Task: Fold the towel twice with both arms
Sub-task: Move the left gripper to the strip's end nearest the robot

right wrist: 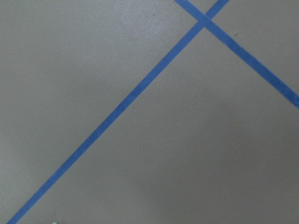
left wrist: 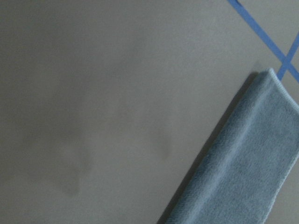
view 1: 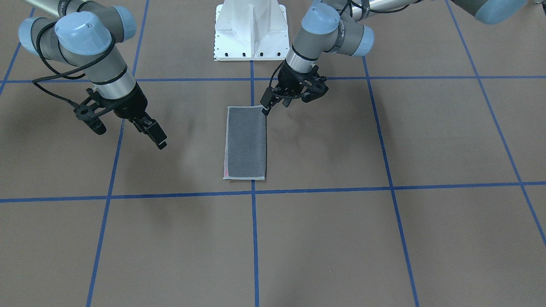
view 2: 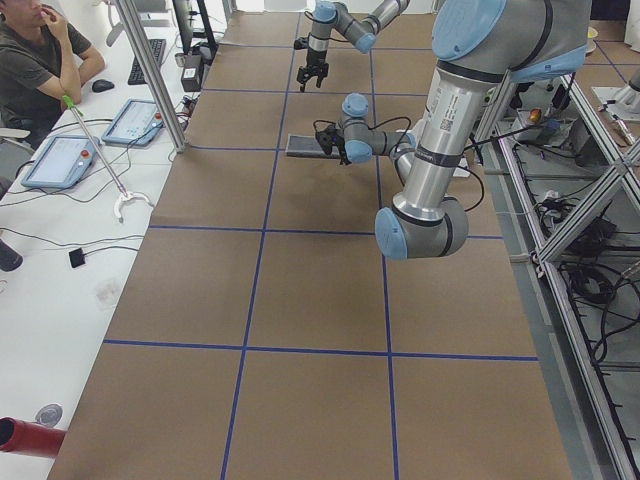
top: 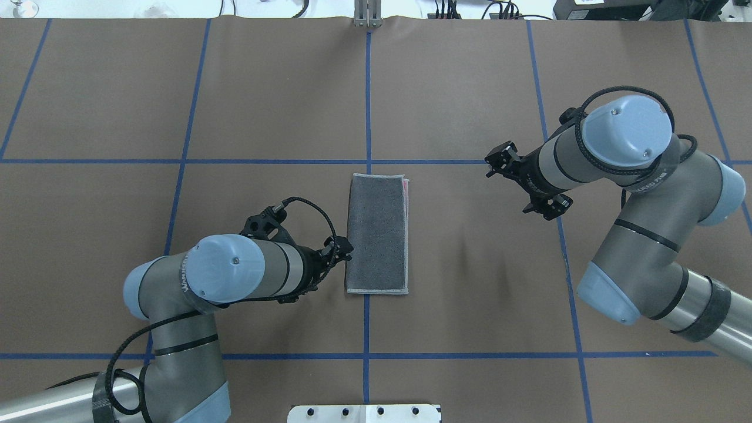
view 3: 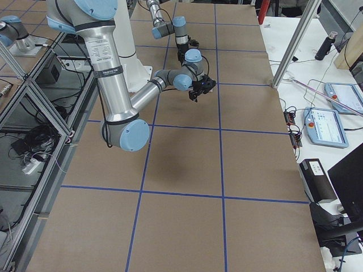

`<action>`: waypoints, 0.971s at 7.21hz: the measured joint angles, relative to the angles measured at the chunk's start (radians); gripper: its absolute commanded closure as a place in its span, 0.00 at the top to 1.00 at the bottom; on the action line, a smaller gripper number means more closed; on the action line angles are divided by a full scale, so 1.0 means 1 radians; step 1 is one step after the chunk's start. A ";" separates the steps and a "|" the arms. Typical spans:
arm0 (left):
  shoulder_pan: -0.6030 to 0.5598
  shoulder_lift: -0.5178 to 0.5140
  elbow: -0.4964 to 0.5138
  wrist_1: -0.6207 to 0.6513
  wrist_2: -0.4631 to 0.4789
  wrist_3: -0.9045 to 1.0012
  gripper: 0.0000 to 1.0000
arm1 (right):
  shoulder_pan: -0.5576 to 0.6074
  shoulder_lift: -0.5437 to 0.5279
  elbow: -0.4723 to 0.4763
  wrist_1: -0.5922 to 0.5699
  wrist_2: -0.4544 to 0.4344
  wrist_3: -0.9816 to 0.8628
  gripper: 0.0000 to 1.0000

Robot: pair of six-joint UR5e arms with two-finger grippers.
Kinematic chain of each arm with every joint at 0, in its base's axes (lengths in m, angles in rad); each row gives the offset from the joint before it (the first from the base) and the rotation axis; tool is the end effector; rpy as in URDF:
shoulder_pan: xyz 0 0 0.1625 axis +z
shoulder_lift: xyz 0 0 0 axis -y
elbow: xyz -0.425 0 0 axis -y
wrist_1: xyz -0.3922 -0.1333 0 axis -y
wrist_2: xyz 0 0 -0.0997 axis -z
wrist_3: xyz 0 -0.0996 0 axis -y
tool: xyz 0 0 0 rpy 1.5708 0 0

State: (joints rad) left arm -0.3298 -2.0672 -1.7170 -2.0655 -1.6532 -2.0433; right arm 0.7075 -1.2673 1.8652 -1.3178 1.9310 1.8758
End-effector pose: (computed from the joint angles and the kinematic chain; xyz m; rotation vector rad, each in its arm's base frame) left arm 0.5729 -0.3283 0.2524 -0.1575 1.1528 -0.6654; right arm -0.3823 -0.4561 0.3338 -0.1676 -0.9168 0.7877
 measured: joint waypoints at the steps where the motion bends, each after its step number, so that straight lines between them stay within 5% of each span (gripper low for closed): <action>1: 0.018 -0.022 0.016 0.013 0.022 -0.016 0.74 | 0.007 -0.005 0.001 0.000 0.010 -0.009 1.00; 7: 0.032 -0.078 0.080 0.022 0.035 -0.024 0.44 | 0.008 -0.008 0.000 0.000 0.009 -0.014 1.00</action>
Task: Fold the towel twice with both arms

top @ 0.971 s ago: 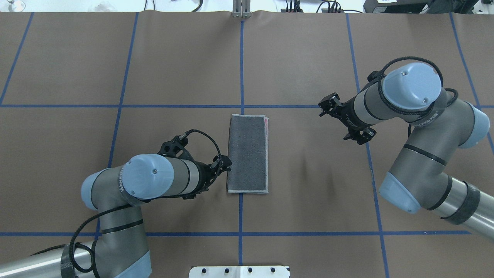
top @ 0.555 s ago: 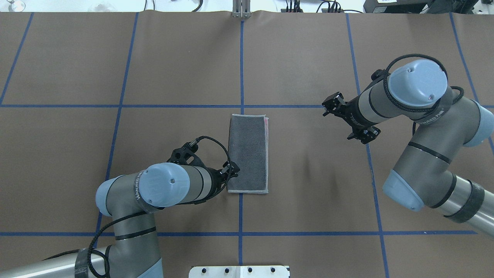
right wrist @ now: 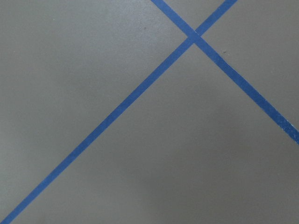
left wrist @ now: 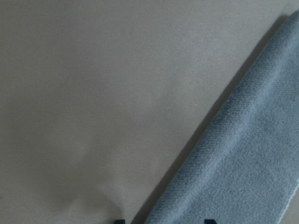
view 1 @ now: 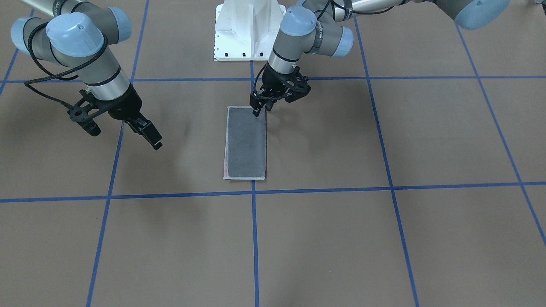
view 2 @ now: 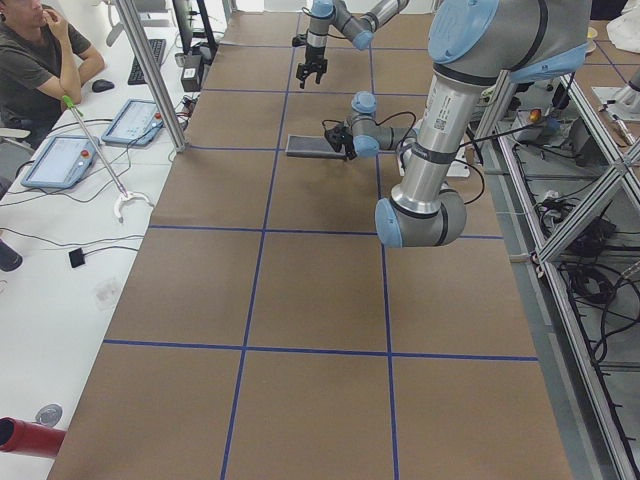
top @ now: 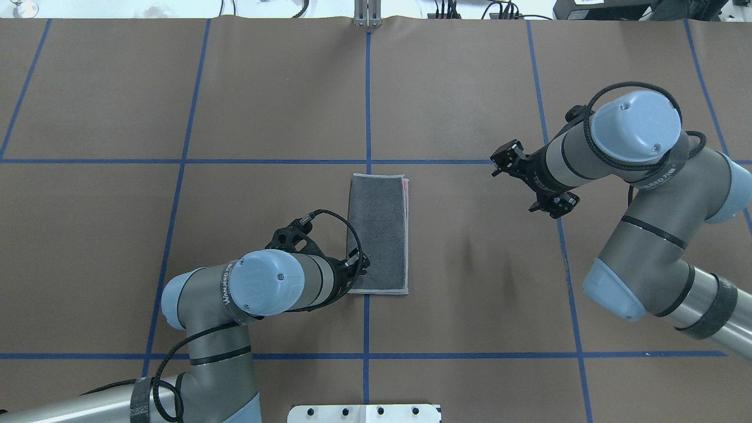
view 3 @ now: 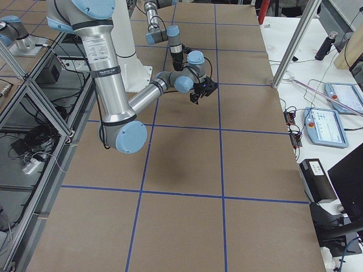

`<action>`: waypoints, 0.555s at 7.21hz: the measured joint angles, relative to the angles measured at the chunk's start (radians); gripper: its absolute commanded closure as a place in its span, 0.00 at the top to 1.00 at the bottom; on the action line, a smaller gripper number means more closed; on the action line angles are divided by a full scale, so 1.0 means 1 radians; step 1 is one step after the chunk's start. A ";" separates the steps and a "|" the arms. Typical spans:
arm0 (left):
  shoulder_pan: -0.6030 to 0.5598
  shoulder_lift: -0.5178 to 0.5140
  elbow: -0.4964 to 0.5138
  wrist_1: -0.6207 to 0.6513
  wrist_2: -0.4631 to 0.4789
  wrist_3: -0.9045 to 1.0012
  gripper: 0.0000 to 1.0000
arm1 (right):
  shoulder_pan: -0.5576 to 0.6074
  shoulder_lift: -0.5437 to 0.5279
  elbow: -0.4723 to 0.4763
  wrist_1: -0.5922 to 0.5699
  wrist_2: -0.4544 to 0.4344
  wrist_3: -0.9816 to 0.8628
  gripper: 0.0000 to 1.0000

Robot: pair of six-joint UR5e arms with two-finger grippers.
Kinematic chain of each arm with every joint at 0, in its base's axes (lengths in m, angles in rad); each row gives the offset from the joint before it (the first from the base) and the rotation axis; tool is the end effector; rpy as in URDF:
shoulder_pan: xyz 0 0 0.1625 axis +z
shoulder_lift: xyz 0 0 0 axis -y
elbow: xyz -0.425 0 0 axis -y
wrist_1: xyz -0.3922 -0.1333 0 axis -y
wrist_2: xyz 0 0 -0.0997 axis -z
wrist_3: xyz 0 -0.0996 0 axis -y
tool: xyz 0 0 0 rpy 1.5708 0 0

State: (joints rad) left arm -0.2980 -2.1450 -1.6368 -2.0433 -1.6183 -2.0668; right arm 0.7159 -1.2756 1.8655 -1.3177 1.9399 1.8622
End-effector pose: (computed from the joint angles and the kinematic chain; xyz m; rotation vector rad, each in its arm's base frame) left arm 0.6110 -0.3222 0.2396 -0.1557 1.1277 -0.6824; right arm -0.3777 -0.4576 0.3383 -0.1680 -0.9117 0.7813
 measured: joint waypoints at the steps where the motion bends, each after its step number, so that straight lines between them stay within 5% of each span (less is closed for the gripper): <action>1: 0.000 0.000 0.002 0.000 0.000 0.000 0.43 | -0.001 0.000 0.000 0.000 -0.001 0.000 1.00; 3: 0.001 0.004 0.003 0.000 0.000 0.000 0.44 | -0.002 0.000 0.000 0.000 -0.005 0.001 1.00; 4: 0.002 0.004 0.002 0.001 0.000 0.000 0.53 | -0.002 0.001 0.000 0.000 -0.006 0.001 1.00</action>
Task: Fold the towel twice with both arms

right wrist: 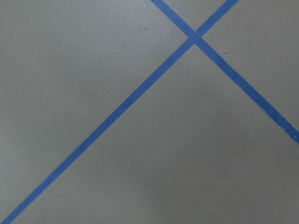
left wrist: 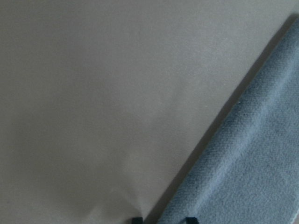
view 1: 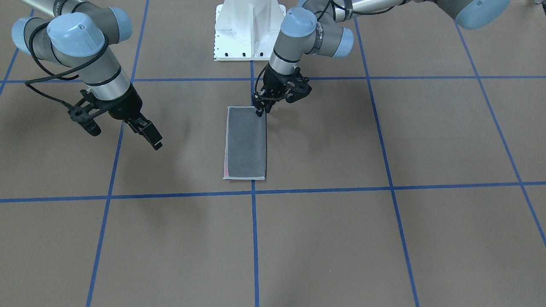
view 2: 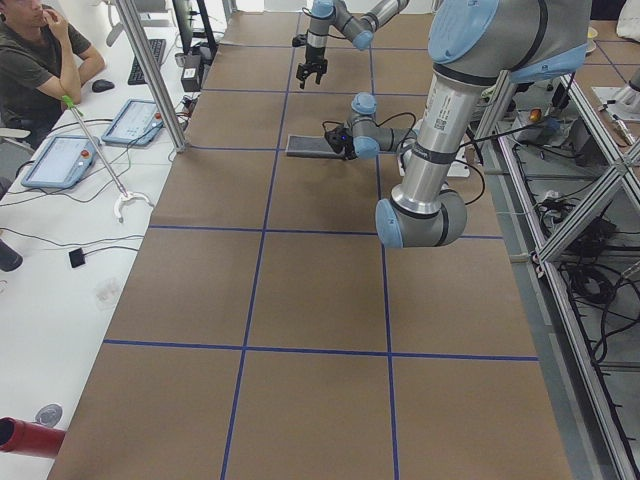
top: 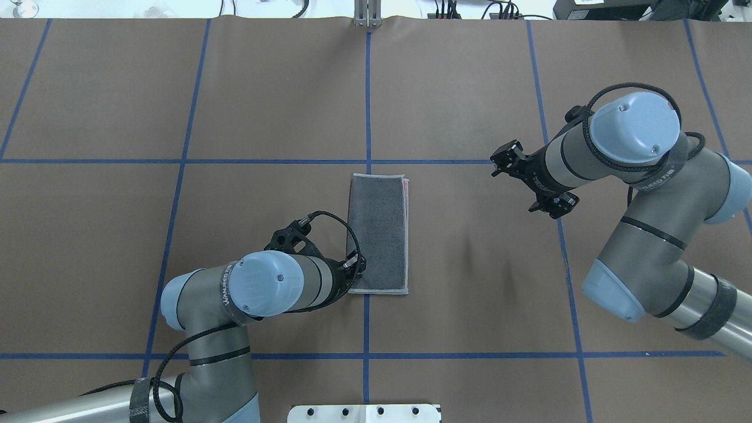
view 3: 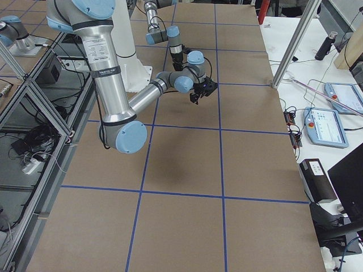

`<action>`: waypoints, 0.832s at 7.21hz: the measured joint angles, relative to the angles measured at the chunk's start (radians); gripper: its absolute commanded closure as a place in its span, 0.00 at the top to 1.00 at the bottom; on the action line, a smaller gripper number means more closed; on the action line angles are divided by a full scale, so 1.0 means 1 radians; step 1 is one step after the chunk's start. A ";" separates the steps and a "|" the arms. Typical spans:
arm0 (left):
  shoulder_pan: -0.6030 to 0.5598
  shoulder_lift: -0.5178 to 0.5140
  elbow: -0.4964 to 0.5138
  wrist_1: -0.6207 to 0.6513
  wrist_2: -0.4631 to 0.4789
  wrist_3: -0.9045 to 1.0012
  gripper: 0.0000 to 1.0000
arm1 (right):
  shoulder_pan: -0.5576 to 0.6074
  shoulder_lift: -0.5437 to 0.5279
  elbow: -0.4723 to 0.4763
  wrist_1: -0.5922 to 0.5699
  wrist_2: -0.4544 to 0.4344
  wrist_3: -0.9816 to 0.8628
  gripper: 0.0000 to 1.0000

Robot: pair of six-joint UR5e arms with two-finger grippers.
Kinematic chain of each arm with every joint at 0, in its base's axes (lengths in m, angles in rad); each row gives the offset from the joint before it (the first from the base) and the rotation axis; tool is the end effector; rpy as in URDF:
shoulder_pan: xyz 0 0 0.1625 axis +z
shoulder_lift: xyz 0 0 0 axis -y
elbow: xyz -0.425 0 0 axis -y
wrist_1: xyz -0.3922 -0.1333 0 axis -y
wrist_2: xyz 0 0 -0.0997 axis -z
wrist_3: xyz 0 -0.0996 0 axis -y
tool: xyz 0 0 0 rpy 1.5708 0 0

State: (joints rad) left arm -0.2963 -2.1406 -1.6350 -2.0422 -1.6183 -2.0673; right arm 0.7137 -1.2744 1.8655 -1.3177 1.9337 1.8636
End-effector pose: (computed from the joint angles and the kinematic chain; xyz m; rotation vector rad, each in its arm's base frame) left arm 0.6118 -0.3212 0.2436 -0.1562 1.1201 -0.6826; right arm -0.3786 -0.4574 0.3377 -0.1635 -0.9118 0.7831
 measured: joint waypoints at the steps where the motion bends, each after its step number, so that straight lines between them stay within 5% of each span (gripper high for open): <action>1: 0.000 0.000 -0.001 0.002 0.000 0.000 0.53 | 0.000 0.001 0.001 0.000 -0.001 0.000 1.00; 6: 0.000 -0.002 -0.013 0.034 0.000 -0.001 0.43 | 0.000 0.002 0.003 0.000 -0.001 0.005 1.00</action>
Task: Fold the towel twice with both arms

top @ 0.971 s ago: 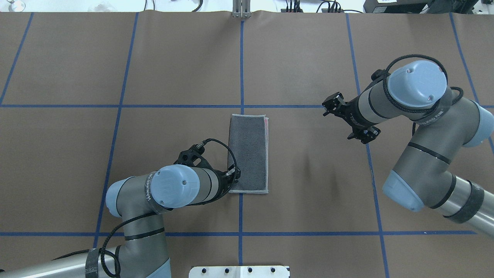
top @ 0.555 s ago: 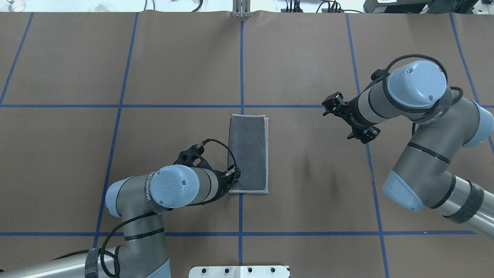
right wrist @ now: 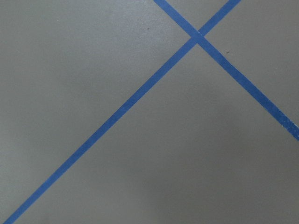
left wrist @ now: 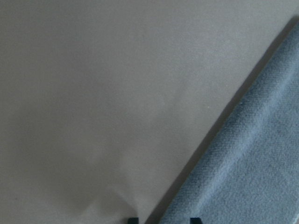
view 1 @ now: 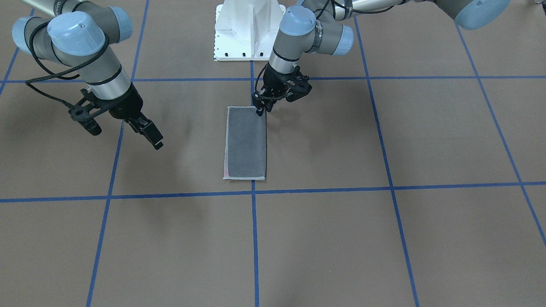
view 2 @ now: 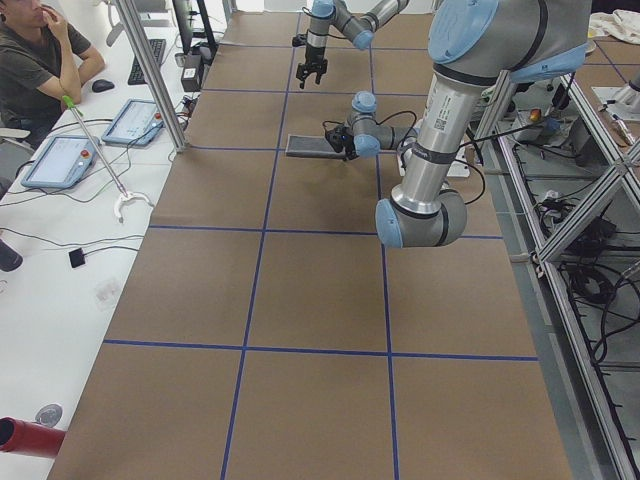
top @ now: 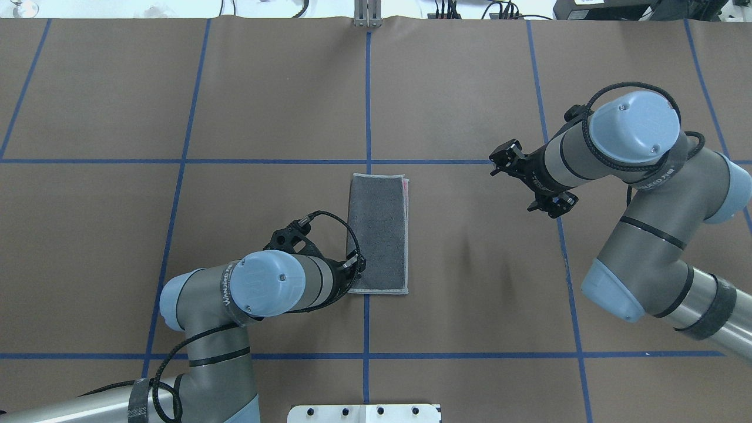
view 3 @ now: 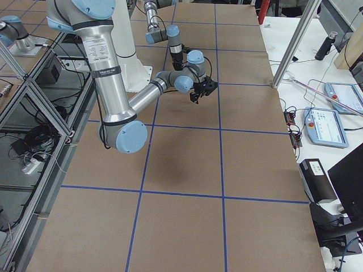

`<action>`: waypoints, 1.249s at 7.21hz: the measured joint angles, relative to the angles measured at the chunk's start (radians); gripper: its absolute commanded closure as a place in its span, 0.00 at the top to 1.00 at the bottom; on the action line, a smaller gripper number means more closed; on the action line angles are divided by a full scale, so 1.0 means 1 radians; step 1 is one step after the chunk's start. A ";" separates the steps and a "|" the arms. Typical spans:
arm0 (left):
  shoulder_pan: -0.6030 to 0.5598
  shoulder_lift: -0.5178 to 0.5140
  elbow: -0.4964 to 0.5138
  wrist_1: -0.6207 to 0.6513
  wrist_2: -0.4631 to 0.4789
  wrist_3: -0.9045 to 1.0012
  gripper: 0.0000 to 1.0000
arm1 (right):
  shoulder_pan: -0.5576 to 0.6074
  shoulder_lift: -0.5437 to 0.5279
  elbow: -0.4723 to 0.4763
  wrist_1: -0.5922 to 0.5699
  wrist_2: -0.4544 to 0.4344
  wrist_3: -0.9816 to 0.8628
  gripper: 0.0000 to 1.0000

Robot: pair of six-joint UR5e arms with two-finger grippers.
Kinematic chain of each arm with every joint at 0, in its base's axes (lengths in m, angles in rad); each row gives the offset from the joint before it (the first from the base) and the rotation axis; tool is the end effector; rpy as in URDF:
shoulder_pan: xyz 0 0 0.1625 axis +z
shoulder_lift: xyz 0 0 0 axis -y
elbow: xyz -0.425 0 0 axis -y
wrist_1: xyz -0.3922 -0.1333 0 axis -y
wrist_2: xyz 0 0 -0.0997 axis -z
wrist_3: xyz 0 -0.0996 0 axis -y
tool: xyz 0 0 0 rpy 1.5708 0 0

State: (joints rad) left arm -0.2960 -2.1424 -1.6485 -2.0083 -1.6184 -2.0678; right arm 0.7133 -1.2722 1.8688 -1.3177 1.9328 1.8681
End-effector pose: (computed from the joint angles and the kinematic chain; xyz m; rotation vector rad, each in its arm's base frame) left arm 0.6098 -0.3204 0.2408 -0.1551 1.1012 -0.6860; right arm -0.3784 -0.4571 0.3350 -0.1634 -0.9168 0.7855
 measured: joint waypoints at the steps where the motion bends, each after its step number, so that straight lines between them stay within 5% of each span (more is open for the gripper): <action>1: 0.000 0.000 0.000 0.001 0.000 0.000 0.42 | 0.000 0.000 0.001 0.000 0.000 0.001 1.00; 9: 0.016 0.004 -0.009 0.003 0.000 -0.001 0.35 | -0.003 0.002 -0.010 0.000 -0.003 0.002 1.00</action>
State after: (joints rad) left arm -0.2803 -2.1385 -1.6571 -2.0049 -1.6184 -2.0686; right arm 0.7107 -1.2704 1.8586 -1.3177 1.9298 1.8699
